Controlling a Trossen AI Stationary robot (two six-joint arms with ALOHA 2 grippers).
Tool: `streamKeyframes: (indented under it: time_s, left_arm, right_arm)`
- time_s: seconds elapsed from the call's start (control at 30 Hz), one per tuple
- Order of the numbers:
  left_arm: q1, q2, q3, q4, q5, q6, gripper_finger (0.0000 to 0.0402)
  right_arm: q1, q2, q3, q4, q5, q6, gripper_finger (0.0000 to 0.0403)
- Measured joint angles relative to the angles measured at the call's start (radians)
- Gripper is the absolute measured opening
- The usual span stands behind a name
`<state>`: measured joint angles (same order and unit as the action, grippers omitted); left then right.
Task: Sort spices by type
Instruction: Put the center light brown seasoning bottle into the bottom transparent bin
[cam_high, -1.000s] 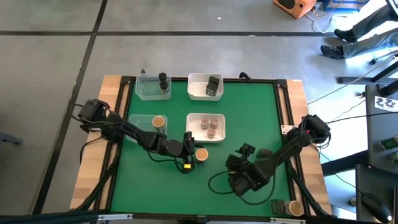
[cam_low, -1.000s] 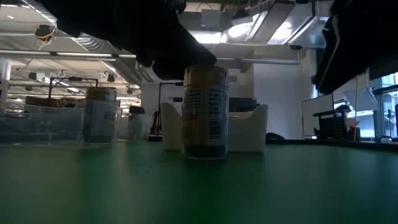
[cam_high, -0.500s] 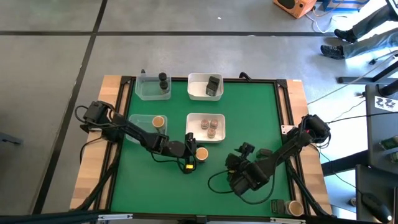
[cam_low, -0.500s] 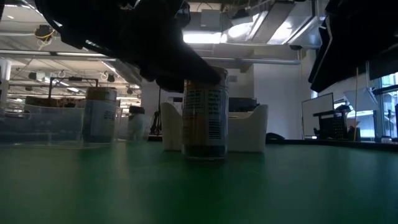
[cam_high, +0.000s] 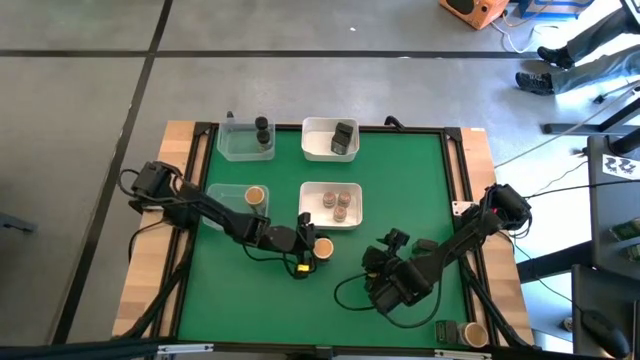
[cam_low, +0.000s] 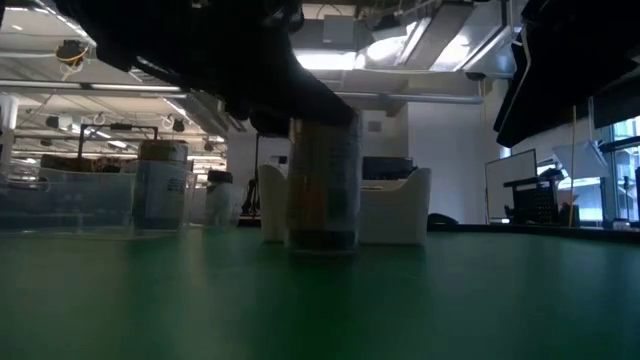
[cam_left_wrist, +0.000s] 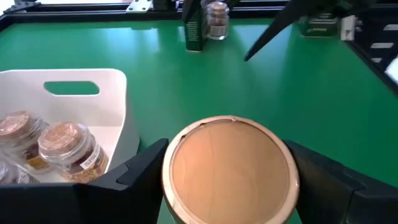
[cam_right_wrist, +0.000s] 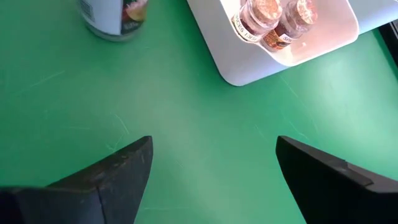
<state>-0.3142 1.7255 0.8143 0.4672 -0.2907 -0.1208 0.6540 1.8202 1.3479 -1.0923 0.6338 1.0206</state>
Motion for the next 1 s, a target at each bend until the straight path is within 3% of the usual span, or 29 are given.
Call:
streamKeyframes:
  time_s: [0.23,0.83,1.0]
  left_arm:
    - [-0.047,-0.164,-0.001,-0.175,-0.070,-0.004,0.0262]
    - [-0.172,-0.695,-0.001,-0.850,-0.467,-0.157,0.0264]
    - [-0.172,-0.781,-0.021,-0.990,-0.489,-0.233,0.0265]
  right_arm:
    - [0.000,0.000,0.000,0.003,0.002,0.000,0.0340]
    - [0.000,0.000,0.000,0.014,0.032,-0.001,0.0340]
    - [0.000,0.000,0.000,0.015,0.032,-0.001,0.0340]
